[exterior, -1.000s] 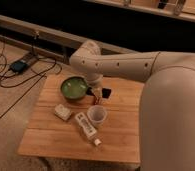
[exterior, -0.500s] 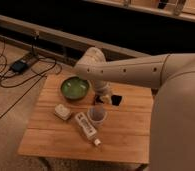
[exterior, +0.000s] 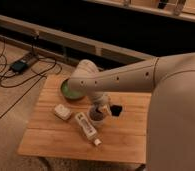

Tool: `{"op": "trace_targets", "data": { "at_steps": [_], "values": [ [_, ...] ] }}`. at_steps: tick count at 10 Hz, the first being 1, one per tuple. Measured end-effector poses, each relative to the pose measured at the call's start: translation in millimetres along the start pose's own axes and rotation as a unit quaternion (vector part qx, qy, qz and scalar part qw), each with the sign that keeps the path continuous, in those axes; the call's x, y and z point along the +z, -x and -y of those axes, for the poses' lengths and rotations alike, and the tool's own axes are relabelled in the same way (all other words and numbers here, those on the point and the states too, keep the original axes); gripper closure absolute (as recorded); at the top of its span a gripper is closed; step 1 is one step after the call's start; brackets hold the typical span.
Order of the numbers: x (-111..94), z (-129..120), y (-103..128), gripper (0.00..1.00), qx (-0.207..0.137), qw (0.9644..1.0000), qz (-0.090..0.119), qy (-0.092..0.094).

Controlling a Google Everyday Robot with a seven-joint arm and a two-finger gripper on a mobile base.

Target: Place the eraser in the ceramic cup

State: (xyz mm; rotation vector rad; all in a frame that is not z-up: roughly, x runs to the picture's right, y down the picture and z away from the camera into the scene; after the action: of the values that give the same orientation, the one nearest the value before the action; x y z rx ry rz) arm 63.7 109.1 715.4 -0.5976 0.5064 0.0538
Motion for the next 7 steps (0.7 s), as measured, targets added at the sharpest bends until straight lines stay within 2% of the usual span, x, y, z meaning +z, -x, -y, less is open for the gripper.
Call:
{"op": "trace_targets", "data": {
  "at_steps": [3,6,7],
  "values": [
    [-13,-25,2,1.0,-0.001,1.0,-0.008,-0.004],
    [-20,-33,5,1.0,-0.002,0.9999,-0.013,0.0],
    [-21,-34,9,1.0,-0.003,0.9997,-0.024,0.003]
  ]
}}
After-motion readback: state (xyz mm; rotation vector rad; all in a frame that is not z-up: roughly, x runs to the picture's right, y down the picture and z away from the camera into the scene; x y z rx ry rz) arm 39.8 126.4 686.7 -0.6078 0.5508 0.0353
